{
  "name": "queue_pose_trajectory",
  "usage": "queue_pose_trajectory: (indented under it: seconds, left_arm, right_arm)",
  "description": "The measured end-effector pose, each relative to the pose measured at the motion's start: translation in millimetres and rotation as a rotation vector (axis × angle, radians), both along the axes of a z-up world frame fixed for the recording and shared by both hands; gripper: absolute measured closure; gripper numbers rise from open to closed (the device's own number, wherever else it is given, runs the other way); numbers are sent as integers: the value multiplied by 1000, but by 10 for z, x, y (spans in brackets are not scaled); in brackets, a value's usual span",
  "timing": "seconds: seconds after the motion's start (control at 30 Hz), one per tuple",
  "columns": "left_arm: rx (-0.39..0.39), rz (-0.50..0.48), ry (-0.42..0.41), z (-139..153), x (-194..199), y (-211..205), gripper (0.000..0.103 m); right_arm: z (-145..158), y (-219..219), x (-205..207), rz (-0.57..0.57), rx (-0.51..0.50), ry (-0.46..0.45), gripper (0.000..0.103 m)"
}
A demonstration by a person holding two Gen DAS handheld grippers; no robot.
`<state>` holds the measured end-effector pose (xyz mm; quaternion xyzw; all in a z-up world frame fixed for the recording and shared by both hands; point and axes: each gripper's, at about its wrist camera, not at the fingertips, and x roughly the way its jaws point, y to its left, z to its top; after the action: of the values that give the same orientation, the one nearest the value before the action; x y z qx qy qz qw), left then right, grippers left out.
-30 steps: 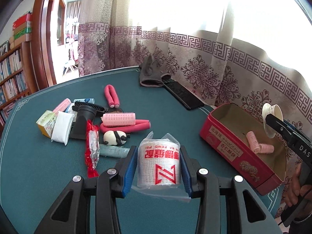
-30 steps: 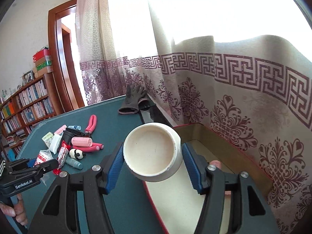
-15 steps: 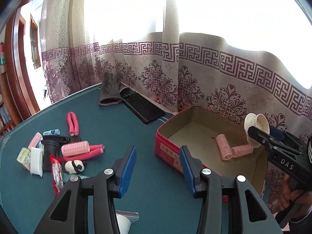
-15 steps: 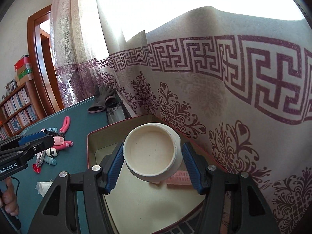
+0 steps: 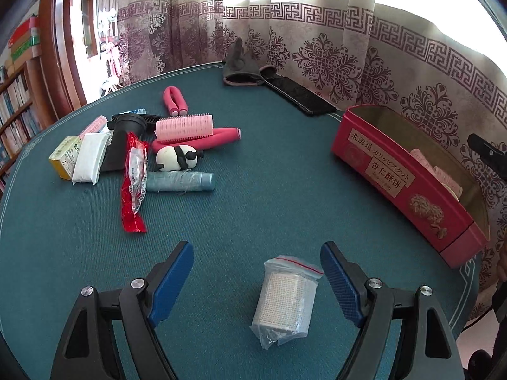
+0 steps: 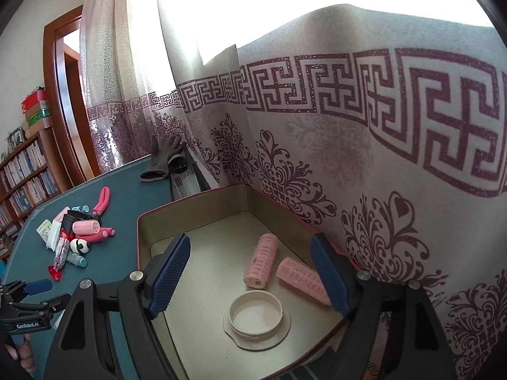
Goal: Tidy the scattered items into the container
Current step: 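Carry the cup into the red tin with the right gripper while the left carries the bandage, then release the bandage roll into the tin and withdraw both grippers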
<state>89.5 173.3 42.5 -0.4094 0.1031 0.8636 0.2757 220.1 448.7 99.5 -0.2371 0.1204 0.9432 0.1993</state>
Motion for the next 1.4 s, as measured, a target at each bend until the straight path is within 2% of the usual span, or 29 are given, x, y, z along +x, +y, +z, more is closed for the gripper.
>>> queue_pose_trajectory:
  seconds: [0.1,0.13,0.2,0.23,0.27,0.37,0.43,0.57,0.77,0.87,0.97,1.07,1.27,1.3,1.37,1.4]
  left_arm:
    - [-38,-32,-13,-128,118,50,20]
    - [-50,-39,-22,-179,123,87,23]
    - [-65,-54,-61,-298,133,146,60]
    - [-63,-50,-44,-306,165,154,60]
    - [-73,-53,-27,-301,185,183,66]
    - [-45,-72,-41,-247,184,246,66]
    - [-32,-86,-20,-161,170,328,65]
    - [19,-144,28,138,147,592,66]
    - [117,-286,82,616,210,1189,65]
    - [126,-333,102,709,238,1500,65]
    - [126,-347,85,696,192,1733,65]
    - [113,-325,79,643,157,1861,60]
    - [93,-318,91,588,135,1896,57]
    - [88,-312,94,580,131,1881,38]
    - [74,-259,140,575,120,1812,13]
    - [74,-237,168,582,116,1764,12]
  right_arm:
    - [-5,-3,-9,0,0,-1,22]
    - [-9,-10,-18,4,-2,-4,22]
    - [-20,-26,-26,11,-1,-9,22]
    - [-23,-37,-31,14,0,-10,22]
    - [-27,-48,-30,17,2,-10,22]
    - [-16,-62,-21,18,6,-2,22]
    - [-5,-55,-9,15,6,5,22]
    - [17,-3,13,-6,-1,16,22]
    - [72,98,72,-44,-4,39,22]
    - [97,163,100,-64,-8,47,22]
    - [110,238,125,-89,-13,53,22]
    - [112,307,135,-111,-23,53,22]
    - [82,346,112,-128,-31,39,22]
    - [72,343,101,-125,-32,34,22]
    - [56,326,75,-118,-33,26,22]
    - [53,316,62,-114,-36,23,22]
